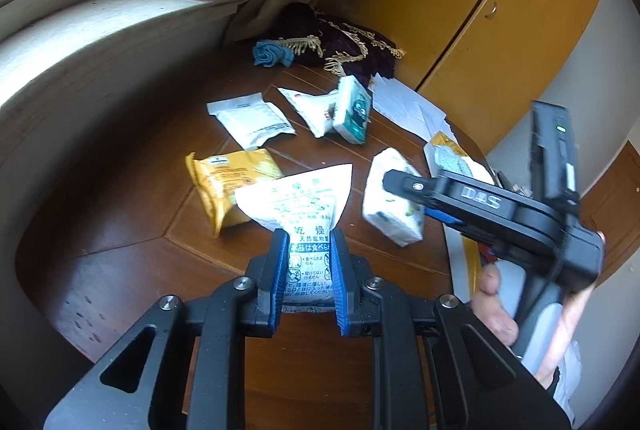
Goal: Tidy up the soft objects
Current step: 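Grasp the white printed packet with the left tool while the right tool grasps the patterned tissue pack, then carry both packets over the white box with both tools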
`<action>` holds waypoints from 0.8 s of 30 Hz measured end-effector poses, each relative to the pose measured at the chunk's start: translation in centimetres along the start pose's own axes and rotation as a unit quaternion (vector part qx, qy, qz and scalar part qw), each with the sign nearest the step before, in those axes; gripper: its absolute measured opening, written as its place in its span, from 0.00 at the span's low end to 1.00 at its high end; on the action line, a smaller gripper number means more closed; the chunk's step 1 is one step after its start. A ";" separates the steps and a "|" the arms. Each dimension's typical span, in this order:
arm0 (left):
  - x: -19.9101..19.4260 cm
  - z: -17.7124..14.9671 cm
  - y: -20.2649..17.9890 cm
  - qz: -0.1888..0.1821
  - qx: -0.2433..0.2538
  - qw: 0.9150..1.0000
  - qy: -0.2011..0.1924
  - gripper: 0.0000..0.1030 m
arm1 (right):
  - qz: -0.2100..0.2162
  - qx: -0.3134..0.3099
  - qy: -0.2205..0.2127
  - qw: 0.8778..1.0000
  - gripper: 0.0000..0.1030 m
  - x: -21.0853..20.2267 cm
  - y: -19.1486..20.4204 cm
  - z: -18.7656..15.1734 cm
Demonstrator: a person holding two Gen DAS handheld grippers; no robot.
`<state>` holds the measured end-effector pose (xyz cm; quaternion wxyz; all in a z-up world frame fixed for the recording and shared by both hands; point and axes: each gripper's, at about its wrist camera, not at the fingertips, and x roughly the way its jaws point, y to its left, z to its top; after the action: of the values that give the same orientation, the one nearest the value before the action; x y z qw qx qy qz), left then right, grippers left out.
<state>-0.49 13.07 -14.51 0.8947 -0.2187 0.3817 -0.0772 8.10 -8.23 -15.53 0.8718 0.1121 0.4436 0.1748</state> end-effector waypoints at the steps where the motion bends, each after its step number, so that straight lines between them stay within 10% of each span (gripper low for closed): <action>1: 0.1 0.0 -0.4 -0.002 0.001 1.000 0.001 0.17 | 0.002 0.000 -0.010 1.000 0.49 -1.2 -0.5 -0.2; 24: 3.8 1.2 -14.1 -0.089 0.065 0.993 0.051 0.17 | -0.010 0.058 -0.128 0.990 0.50 -15.0 -13.0 -3.2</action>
<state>3.45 -0.27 -9.91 0.8761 -0.1887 0.4001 -0.1918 -0.01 -26.04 -10.94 0.9153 0.1797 0.3386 0.1238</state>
